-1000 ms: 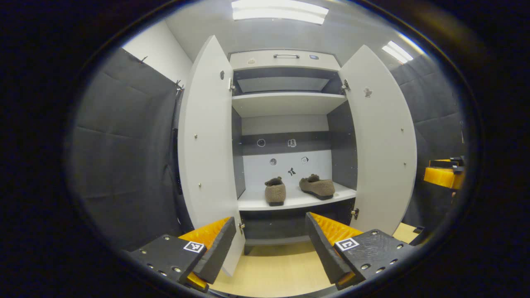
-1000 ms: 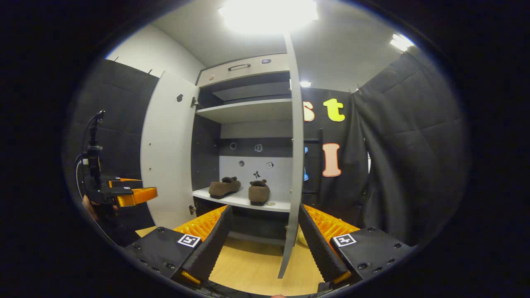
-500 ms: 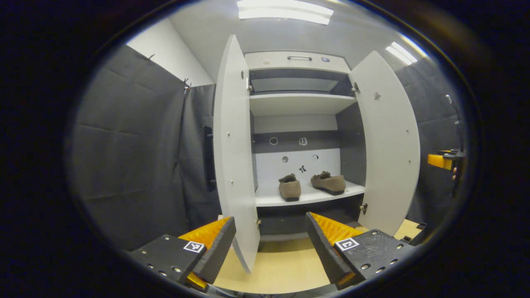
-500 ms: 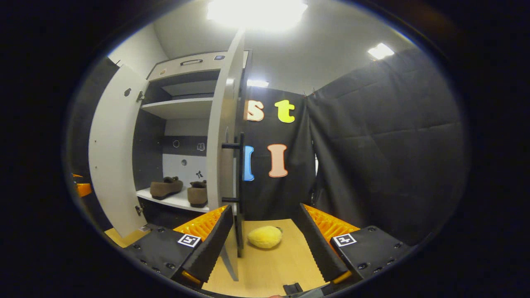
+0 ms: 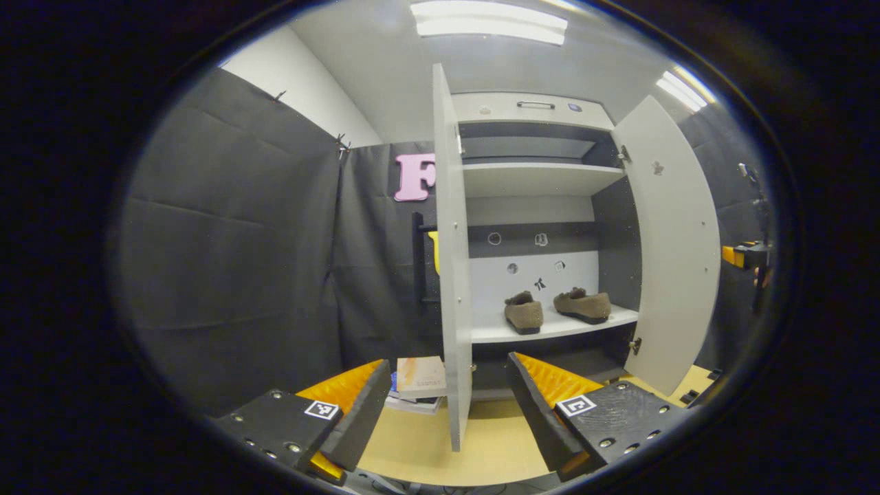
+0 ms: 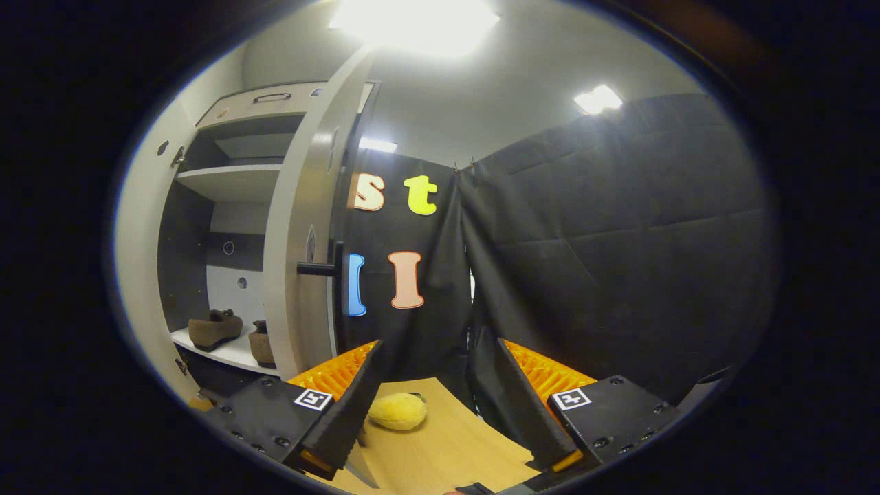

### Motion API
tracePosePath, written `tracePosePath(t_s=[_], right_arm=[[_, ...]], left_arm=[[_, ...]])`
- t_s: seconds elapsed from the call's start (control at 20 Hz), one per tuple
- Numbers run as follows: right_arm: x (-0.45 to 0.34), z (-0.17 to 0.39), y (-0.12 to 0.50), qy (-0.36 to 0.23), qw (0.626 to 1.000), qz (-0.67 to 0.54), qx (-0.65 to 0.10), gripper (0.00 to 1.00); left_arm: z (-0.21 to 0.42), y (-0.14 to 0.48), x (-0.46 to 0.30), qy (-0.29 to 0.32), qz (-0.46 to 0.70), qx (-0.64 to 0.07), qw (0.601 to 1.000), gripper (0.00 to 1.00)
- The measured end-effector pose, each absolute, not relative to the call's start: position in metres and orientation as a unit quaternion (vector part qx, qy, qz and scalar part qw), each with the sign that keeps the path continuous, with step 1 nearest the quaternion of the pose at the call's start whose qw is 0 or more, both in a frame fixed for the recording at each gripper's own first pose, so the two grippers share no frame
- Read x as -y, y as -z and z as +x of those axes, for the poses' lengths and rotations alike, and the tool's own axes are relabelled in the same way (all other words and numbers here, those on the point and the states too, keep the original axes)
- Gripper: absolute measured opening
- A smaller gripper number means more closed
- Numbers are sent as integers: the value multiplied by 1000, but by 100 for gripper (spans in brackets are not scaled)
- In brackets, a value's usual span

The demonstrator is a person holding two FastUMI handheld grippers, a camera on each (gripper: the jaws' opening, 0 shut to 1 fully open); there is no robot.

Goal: Grab one shoe with the right hand and put it into the shoe cabinet, grab the other shoe with the left hand and put it into the shoe cabinet; then close the right door with the right hand and the left door with the left hand.

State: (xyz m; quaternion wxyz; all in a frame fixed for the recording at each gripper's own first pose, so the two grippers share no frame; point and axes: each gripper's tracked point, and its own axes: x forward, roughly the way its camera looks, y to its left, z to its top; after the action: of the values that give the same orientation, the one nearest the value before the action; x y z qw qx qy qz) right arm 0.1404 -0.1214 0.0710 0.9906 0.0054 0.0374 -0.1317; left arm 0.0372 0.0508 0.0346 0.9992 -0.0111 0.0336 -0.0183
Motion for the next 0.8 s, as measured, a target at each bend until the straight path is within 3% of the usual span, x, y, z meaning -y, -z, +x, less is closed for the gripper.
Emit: tracePosePath(t_s=[0.3, 0.4, 0.5, 0.55, 0.6, 0.8], right_arm=[[118, 154, -63, 137, 989, 30, -57, 99], [112, 156, -61, 140, 988, 20, -56, 92], [104, 151, -65, 136, 989, 3, -52, 95], [102, 151, -67, 132, 990, -3, -52, 90], [98, 150, -67, 129, 990, -4, -55, 94], [74, 147, -67, 107, 993, 7, -58, 94]], left_arm=[[38, -30, -87, -7, -10, -33, 999, 100], [42, -28, -96, -11, -17, -33, 999, 100], [46, -26, -100, -11, -23, -32, 999, 98], [47, -25, -103, -10, -24, -31, 999, 98], [51, -25, -106, -11, -25, -30, 999, 100], [67, -21, -110, -7, -37, -29, 999, 100]])
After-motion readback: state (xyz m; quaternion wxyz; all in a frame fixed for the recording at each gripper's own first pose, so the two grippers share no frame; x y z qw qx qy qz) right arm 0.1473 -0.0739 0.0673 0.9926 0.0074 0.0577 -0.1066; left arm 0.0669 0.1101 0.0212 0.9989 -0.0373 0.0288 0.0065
